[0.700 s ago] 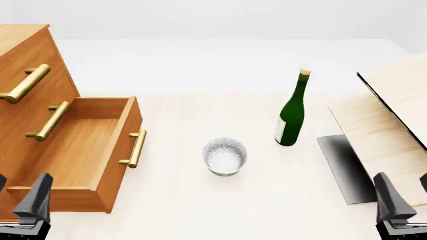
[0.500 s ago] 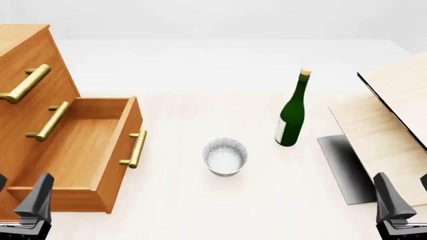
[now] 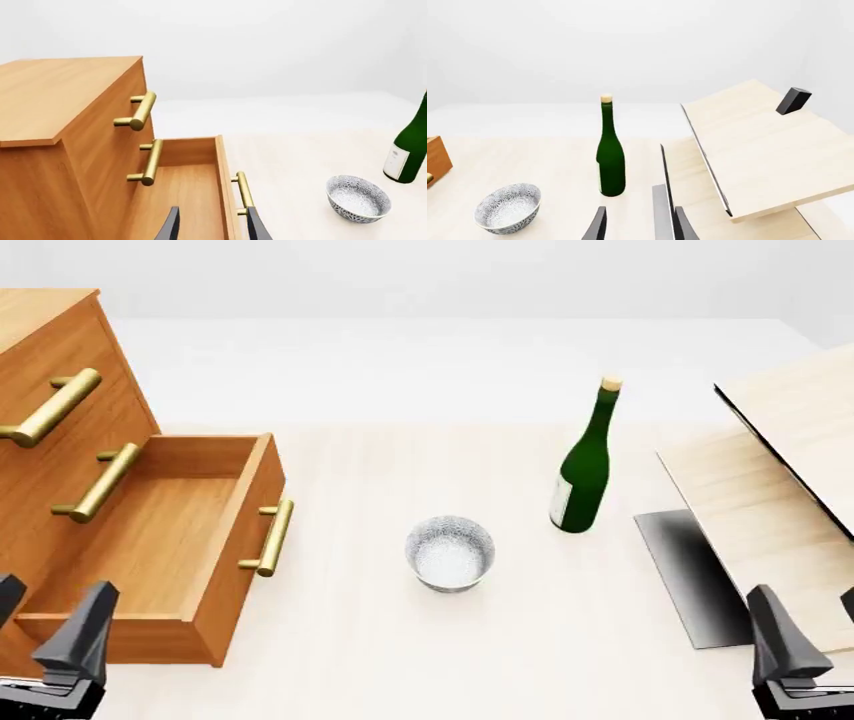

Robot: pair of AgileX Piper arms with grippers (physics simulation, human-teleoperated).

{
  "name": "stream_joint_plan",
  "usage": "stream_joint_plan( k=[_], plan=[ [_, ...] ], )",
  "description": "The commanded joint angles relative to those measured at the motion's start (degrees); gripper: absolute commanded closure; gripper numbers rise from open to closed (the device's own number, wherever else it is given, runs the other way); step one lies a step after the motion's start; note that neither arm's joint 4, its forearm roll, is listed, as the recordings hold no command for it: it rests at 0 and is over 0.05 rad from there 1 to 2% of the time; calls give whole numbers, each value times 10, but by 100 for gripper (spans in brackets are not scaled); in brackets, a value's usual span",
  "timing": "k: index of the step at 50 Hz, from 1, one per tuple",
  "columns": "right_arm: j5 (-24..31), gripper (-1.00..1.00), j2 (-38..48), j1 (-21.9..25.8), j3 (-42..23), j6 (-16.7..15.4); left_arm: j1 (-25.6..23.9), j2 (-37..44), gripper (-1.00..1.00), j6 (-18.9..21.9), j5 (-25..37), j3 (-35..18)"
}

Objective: Put the bowl in the bottom drawer of the cabinet and close it.

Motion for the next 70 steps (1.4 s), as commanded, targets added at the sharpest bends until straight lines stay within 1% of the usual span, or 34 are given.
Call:
stream_joint_plan(
  k=[1, 12, 18, 20, 21, 28, 31, 33, 38, 41, 45, 46, 47, 53, 61, 64, 70],
  plan=[
    [0, -100, 0, 0, 0, 0, -24, 13, -100, 5, 15, -23],
    [0, -100, 0, 0, 0, 0, -38, 35, -100, 9, 38, -54],
    [0, -100, 0, 0, 0, 0, -47, 54, -100, 18, 52, -78],
    [0, -100, 0, 0, 0, 0, -47, 55, -100, 18, 52, -78],
    [0, -100, 0, 0, 0, 0, -54, 63, -100, 22, 58, -89],
    [0, -100, 0, 0, 0, 0, -63, 79, -100, 24, 72, -116],
    [0, -100, 0, 0, 0, 0, -68, 86, -100, 8, 83, -137],
    [0, -100, 0, 0, 0, 0, -73, 92, -100, 17, 92, -150],
    [0, -100, 0, 0, 0, 0, -74, 98, -100, 14, 109, -172],
    [0, -100, 0, 0, 0, 0, -73, 108, -100, 20, 120, -188],
    [0, -100, 0, 0, 0, 0, -74, 113, -100, 13, 130, -205],
    [0, -100, 0, 0, 0, 0, -77, 119, -100, 15, 131, -207],
    [0, -100, 0, 0, 0, 0, -85, 129, -100, 26, 133, -210],
    [0, -100, 0, 0, 0, 0, -80, 142, -100, 27, 159, -240],
    [0, -100, 0, 0, 0, 0, -82, 163, -100, 31, 179, -259],
    [0, -100, 0, 0, 0, 0, -83, 177, -100, 28, 189, -271],
    [0, -100, 0, 0, 0, 0, -82, 193, -100, 21, 203, -278]
  ],
)
